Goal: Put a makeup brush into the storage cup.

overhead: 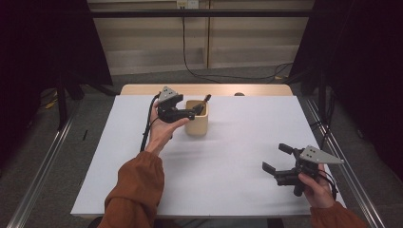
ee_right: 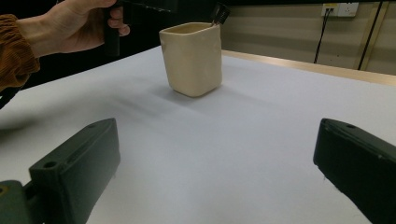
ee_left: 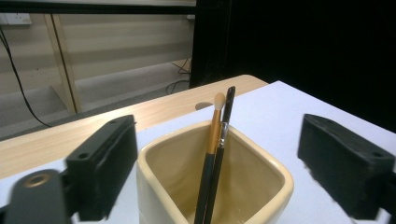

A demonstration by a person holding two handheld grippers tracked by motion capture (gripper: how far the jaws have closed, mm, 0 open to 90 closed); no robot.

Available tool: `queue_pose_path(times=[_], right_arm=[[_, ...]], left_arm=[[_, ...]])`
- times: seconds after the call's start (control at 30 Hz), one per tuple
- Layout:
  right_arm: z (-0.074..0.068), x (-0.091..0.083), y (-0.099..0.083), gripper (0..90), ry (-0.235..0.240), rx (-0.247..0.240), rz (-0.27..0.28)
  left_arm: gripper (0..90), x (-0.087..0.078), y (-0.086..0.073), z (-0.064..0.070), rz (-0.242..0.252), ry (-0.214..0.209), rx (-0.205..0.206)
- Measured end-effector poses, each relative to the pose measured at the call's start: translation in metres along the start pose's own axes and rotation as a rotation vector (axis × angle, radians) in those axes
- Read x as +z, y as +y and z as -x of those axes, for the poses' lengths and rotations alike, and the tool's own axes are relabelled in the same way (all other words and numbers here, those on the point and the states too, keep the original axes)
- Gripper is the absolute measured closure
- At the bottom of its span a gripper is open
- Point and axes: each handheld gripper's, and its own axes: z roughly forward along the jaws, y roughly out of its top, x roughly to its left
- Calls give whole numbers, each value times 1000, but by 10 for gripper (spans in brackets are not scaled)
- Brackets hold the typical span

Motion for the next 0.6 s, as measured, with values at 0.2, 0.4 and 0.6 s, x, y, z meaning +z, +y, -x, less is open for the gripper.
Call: queue_pose_path(times=[0.2,0.4,0.6], right_arm=[[0,0,0,0,0,0,3],[0,0,0,0,-2,1,2],[0,0,1,0,-4,-1,5]], left_arm=[[44,0,-1,0,-1,-21,-7],[29,-4,2,2,21,-38,10],[17,-11,5,3,24,-45,21]])
